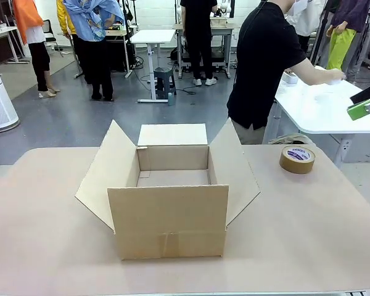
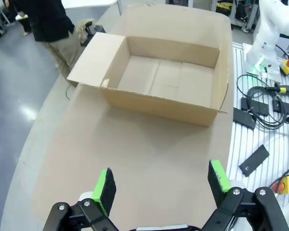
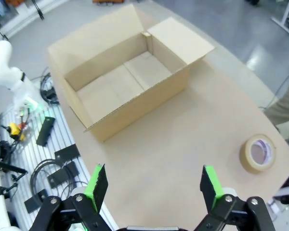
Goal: Wrap the clocks to prevent damage.
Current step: Open the side flaps of the Package Box.
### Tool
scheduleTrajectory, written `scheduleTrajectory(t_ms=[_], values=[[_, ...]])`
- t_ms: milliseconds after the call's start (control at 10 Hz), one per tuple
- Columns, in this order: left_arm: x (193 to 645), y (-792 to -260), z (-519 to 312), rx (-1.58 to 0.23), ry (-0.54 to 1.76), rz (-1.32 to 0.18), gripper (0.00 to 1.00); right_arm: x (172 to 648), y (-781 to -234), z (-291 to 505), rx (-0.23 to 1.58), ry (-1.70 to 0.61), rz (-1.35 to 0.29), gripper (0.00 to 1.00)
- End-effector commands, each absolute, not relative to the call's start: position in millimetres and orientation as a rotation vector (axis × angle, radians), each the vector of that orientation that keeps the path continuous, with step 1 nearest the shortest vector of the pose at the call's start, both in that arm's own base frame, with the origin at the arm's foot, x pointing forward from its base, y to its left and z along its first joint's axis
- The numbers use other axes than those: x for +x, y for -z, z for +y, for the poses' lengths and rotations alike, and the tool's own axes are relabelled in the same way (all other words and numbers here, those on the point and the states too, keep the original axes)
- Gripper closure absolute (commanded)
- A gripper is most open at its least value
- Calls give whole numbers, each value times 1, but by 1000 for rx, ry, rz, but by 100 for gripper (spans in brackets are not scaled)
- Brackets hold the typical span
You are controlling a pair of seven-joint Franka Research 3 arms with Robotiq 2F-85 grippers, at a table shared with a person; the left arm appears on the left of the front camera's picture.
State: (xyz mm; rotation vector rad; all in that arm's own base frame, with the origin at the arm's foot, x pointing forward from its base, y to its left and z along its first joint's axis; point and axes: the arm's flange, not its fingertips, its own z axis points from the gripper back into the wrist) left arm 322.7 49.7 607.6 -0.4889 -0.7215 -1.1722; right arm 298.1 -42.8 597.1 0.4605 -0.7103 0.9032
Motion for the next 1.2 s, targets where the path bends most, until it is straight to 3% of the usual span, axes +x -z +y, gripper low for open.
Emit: scheduleTrajectory(t_ms=[0, 1100], values=[[316, -598, 53, -496, 1158, -805, 0, 300, -587, -48, 482, -892, -728, 0], [320, -601, 55, -496, 1169, -755, 0, 298, -594, -45, 469, -894, -714, 0]])
